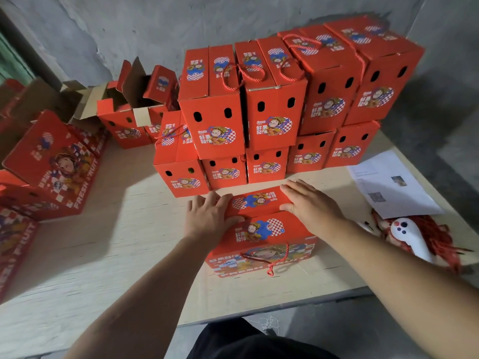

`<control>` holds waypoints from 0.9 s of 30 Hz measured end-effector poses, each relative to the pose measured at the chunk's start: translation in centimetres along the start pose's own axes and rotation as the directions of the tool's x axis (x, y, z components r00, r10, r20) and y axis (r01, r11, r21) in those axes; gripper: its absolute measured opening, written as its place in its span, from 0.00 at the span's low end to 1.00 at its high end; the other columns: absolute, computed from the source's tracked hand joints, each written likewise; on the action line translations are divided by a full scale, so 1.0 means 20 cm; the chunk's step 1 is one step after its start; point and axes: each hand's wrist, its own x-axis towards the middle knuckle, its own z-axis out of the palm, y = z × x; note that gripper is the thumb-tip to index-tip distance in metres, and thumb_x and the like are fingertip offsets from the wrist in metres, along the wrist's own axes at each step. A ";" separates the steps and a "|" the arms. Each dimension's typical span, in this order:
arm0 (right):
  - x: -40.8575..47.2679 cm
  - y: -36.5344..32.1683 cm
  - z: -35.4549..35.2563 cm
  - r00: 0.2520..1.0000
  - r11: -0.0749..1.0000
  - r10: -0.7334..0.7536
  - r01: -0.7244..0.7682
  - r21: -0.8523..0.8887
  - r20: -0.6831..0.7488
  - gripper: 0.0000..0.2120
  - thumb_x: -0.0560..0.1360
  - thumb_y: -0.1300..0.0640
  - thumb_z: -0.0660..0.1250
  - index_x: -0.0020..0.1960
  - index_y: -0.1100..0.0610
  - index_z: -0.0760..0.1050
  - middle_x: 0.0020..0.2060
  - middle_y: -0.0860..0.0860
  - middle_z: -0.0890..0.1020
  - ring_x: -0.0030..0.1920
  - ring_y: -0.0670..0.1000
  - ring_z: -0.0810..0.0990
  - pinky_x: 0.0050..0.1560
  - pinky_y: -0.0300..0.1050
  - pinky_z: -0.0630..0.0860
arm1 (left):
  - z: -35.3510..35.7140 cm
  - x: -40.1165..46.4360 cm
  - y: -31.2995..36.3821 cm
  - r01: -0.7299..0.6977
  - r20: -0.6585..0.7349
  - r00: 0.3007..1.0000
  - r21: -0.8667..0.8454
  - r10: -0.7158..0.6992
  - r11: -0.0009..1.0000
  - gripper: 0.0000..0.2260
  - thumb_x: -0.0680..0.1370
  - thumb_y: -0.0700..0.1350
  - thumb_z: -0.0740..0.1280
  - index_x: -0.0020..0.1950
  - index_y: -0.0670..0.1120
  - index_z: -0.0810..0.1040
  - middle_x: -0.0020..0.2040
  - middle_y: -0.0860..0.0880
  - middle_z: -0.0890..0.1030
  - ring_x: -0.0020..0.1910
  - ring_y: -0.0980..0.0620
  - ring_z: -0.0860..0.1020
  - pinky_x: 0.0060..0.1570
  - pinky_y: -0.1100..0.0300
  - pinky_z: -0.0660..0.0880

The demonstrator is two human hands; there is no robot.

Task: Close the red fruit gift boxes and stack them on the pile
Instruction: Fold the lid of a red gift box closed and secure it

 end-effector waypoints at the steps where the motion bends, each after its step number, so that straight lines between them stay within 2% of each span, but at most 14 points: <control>1: -0.02 -0.01 0.03 1.000 1.000 -0.006 0.005 -0.028 -0.028 0.33 0.80 0.43 0.67 0.80 0.57 0.66 0.79 0.54 0.67 0.80 0.58 0.64 0.77 0.56 0.67 | 0.02 -0.01 0.00 0.004 -0.006 1.000 0.006 -0.003 1.000 0.44 0.71 0.79 0.40 0.81 0.59 0.62 0.70 0.50 0.72 0.67 0.42 0.70 0.68 0.46 0.66; 4: -0.04 -0.03 0.07 0.999 0.996 0.011 -0.015 -0.084 -0.052 0.35 0.80 0.41 0.65 0.81 0.58 0.64 0.79 0.57 0.66 0.80 0.61 0.63 0.78 0.59 0.64 | 0.10 -0.02 0.00 -0.003 0.004 1.000 -0.069 0.004 0.998 0.43 0.74 0.79 0.40 0.83 0.58 0.55 0.73 0.48 0.68 0.70 0.43 0.66 0.72 0.45 0.62; 7: -0.05 -0.03 0.09 0.997 0.990 0.067 -0.063 -0.127 0.024 0.35 0.83 0.37 0.54 0.85 0.51 0.50 0.84 0.52 0.51 0.84 0.59 0.48 0.82 0.58 0.49 | 0.13 -0.02 -0.02 -0.059 0.001 0.998 -0.102 0.059 0.993 0.43 0.75 0.79 0.38 0.85 0.57 0.50 0.76 0.47 0.65 0.75 0.44 0.63 0.76 0.43 0.57; 9: -0.06 -0.04 0.11 0.994 0.993 0.087 -0.081 -0.082 0.064 0.35 0.84 0.35 0.45 0.85 0.48 0.41 0.84 0.50 0.41 0.83 0.57 0.37 0.81 0.56 0.40 | 0.14 -0.01 -0.02 -0.087 -0.006 0.996 -0.104 0.087 0.991 0.44 0.74 0.79 0.35 0.85 0.57 0.49 0.78 0.48 0.65 0.76 0.45 0.62 0.78 0.43 0.54; 12: -0.11 -0.06 0.11 0.986 0.993 0.116 -0.115 -0.015 0.119 0.38 0.80 0.30 0.36 0.83 0.48 0.32 0.82 0.48 0.32 0.80 0.54 0.27 0.79 0.55 0.32 | 0.13 -0.03 -0.01 -0.069 -0.024 0.997 -0.138 0.067 0.988 0.42 0.76 0.77 0.34 0.85 0.57 0.51 0.78 0.49 0.66 0.76 0.46 0.63 0.78 0.45 0.55; 14: -0.16 -0.08 0.12 0.986 0.989 0.146 -0.144 -0.028 0.078 0.40 0.78 0.28 0.32 0.84 0.49 0.33 0.82 0.48 0.33 0.80 0.53 0.27 0.80 0.55 0.33 | 0.15 -0.06 0.01 -0.045 -0.082 0.996 -0.159 0.032 0.986 0.38 0.79 0.74 0.39 0.84 0.56 0.55 0.77 0.50 0.67 0.76 0.47 0.64 0.79 0.46 0.56; 17: -0.25 -0.14 0.16 0.983 0.985 0.170 -0.172 -0.025 -0.064 0.40 0.80 0.31 0.34 0.85 0.51 0.42 0.84 0.51 0.42 0.83 0.53 0.35 0.81 0.54 0.36 | 0.16 -0.10 0.02 -0.016 -0.211 0.977 -0.274 -0.044 0.961 0.33 0.81 0.70 0.52 0.81 0.52 0.64 0.75 0.48 0.69 0.75 0.44 0.66 0.77 0.43 0.60; 18: -0.27 -0.15 0.17 0.983 0.986 0.160 -0.164 -0.030 -0.093 0.39 0.80 0.31 0.35 0.85 0.52 0.43 0.84 0.51 0.43 0.83 0.53 0.36 0.81 0.53 0.37 | 0.15 -0.11 0.02 -0.058 -0.280 0.959 -0.320 -0.035 0.946 0.32 0.81 0.68 0.55 0.79 0.50 0.68 0.74 0.47 0.70 0.73 0.42 0.67 0.76 0.42 0.63; 20: -0.31 -0.15 0.18 0.987 0.990 0.135 -0.138 -0.031 -0.089 0.41 0.79 0.27 0.35 0.84 0.50 0.39 0.83 0.51 0.39 0.82 0.51 0.34 0.81 0.53 0.36 | 0.15 -0.14 0.02 -0.239 -0.363 0.925 -0.327 0.112 0.914 0.32 0.81 0.69 0.57 0.77 0.51 0.71 0.75 0.48 0.71 0.74 0.43 0.67 0.75 0.41 0.65; 21: -0.32 -0.13 0.19 0.991 0.993 0.117 -0.118 -0.020 -0.059 0.44 0.77 0.23 0.37 0.84 0.49 0.36 0.83 0.50 0.36 0.82 0.50 0.31 0.81 0.53 0.36 | 0.16 -0.16 0.02 -0.330 -0.333 0.915 -0.296 0.228 0.896 0.35 0.79 0.73 0.57 0.79 0.52 0.69 0.79 0.49 0.68 0.78 0.44 0.64 0.77 0.41 0.62; 23: -0.31 -0.10 0.18 0.997 0.997 0.076 -0.075 -0.013 0.006 0.55 0.70 0.15 0.41 0.83 0.49 0.32 0.82 0.48 0.31 0.81 0.49 0.29 0.81 0.53 0.36 | 0.19 -0.20 0.02 -0.416 -0.163 0.906 -0.176 0.391 0.892 0.48 0.73 0.81 0.54 0.86 0.56 0.52 0.86 0.52 0.51 0.85 0.45 0.48 0.82 0.41 0.48; 25: -0.29 -0.08 0.16 0.995 0.998 0.055 -0.053 -0.037 0.079 0.61 0.65 0.12 0.45 0.83 0.49 0.31 0.81 0.48 0.30 0.80 0.49 0.27 0.82 0.54 0.37 | 0.23 -0.21 0.02 -0.418 -0.027 0.908 -0.058 0.418 0.906 0.51 0.72 0.83 0.51 0.85 0.57 0.36 0.85 0.54 0.36 0.83 0.46 0.33 0.81 0.44 0.37; 27: -0.25 -0.08 0.13 0.989 0.996 0.067 -0.058 -0.067 0.132 0.62 0.65 0.12 0.48 0.83 0.50 0.31 0.81 0.49 0.30 0.81 0.50 0.28 0.83 0.55 0.40 | 0.24 -0.16 0.00 -0.418 0.027 0.907 -0.040 0.419 0.908 0.48 0.74 0.80 0.51 0.83 0.58 0.31 0.83 0.55 0.32 0.81 0.47 0.29 0.81 0.45 0.35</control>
